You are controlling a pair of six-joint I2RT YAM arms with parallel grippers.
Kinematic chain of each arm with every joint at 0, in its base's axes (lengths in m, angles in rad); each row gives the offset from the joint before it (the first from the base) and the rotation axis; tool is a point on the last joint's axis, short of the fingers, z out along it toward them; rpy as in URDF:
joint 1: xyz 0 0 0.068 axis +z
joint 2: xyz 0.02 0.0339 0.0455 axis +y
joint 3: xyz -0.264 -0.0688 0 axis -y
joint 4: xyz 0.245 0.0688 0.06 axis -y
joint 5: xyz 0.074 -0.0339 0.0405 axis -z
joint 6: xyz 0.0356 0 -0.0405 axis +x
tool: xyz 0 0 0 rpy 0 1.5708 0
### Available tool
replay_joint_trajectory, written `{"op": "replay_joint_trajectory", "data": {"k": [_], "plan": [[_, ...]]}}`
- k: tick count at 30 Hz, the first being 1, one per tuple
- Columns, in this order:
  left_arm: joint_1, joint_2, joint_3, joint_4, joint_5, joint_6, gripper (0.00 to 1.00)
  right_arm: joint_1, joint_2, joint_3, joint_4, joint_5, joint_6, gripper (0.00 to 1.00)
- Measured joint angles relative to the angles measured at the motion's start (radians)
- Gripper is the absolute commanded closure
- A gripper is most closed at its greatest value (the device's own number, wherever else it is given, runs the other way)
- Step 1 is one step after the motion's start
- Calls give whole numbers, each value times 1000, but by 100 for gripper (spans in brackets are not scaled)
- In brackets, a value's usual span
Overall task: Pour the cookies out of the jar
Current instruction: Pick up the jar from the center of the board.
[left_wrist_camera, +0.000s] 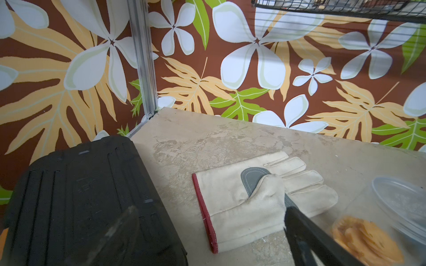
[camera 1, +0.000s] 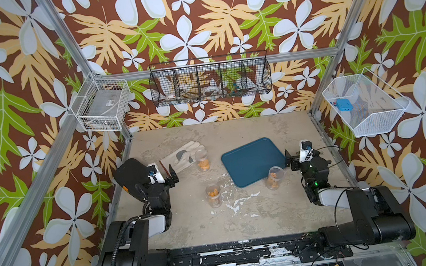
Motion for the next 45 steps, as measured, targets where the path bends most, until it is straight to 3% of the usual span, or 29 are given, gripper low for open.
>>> {"op": "replay_joint_trajectory", "data": {"k": [7, 13, 20, 29, 37, 45], "plan": [[-6, -27, 204, -296, -45, -35, 0, 0, -64, 51, -154, 47, 44, 0], [-8, -49, 381, -608, -45, -137, 0, 0, -117, 117, -315, 87, 126, 0], [-8, -76, 484, -884, 24, -276, 0, 0, -161, 209, -519, 94, 240, 0], [-46, -70, 576, -1079, 180, -420, 0, 0, -197, 337, -763, 38, 354, 0], [-93, -56, 706, -1216, 226, -426, 0, 0, -208, 412, -945, -14, 444, 1], [-126, -59, 706, -1288, 355, -442, 0, 18, -211, 488, -1096, -101, 484, 2]]}}
